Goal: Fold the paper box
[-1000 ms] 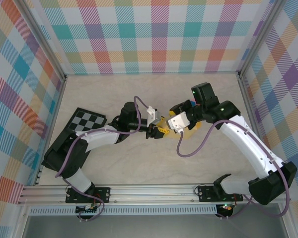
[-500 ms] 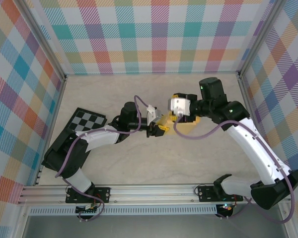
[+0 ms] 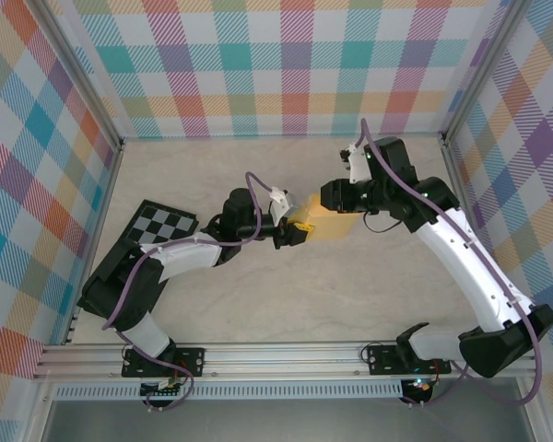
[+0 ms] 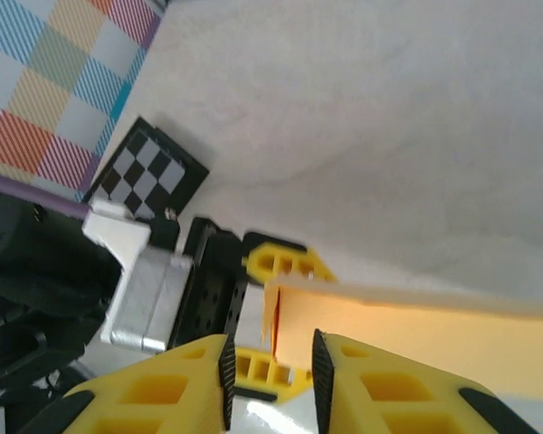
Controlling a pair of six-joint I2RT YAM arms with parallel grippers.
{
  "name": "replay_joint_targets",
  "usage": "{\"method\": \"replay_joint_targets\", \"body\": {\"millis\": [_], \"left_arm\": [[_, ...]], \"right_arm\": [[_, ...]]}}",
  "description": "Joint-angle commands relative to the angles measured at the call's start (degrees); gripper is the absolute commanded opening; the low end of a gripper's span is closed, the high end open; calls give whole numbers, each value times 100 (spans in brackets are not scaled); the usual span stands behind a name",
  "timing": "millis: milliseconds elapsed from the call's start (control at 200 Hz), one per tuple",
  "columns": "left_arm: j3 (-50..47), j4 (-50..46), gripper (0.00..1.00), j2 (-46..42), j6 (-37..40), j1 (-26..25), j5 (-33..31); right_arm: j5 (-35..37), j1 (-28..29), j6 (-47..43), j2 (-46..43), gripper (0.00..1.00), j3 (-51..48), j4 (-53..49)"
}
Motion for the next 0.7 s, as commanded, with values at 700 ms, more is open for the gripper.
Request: {"method": "replay_joint_targets", "body": {"millis": [700], "left_arm": [[232, 279, 42, -57, -245, 0, -343]], "right_arm": [[905, 494, -236, 1059, 31, 1035, -889]]}}
